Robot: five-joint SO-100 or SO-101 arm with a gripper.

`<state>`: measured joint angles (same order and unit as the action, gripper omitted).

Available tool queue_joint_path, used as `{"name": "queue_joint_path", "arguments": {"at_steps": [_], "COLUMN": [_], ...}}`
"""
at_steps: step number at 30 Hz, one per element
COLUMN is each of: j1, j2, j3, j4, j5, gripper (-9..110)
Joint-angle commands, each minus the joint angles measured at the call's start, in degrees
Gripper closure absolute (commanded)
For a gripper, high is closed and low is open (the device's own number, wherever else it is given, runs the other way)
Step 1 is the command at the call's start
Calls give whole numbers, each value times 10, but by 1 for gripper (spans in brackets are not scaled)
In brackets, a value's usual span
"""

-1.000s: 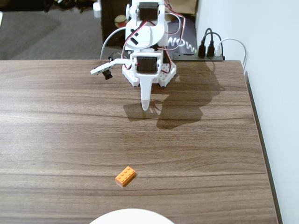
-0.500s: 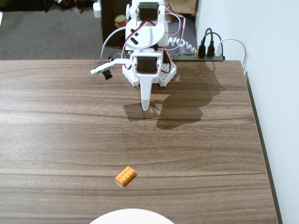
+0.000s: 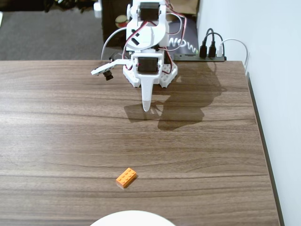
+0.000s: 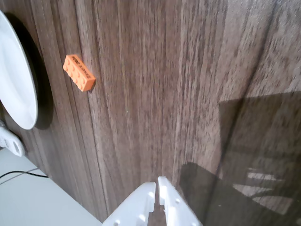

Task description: Grasp a lego block and put it on the plate.

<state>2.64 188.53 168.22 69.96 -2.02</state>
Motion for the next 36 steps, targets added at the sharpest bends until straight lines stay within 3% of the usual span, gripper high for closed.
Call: {"name": "queue_joint_path", "arguments": {"at_steps": [1,26,36], "j1": [-2,13,58], "j2": [0,-4,-169], "j3": [-4,-3,-104], "j4": [1,-13,-83], "j5": [1,4,-92], "gripper": [101,101,101]}}
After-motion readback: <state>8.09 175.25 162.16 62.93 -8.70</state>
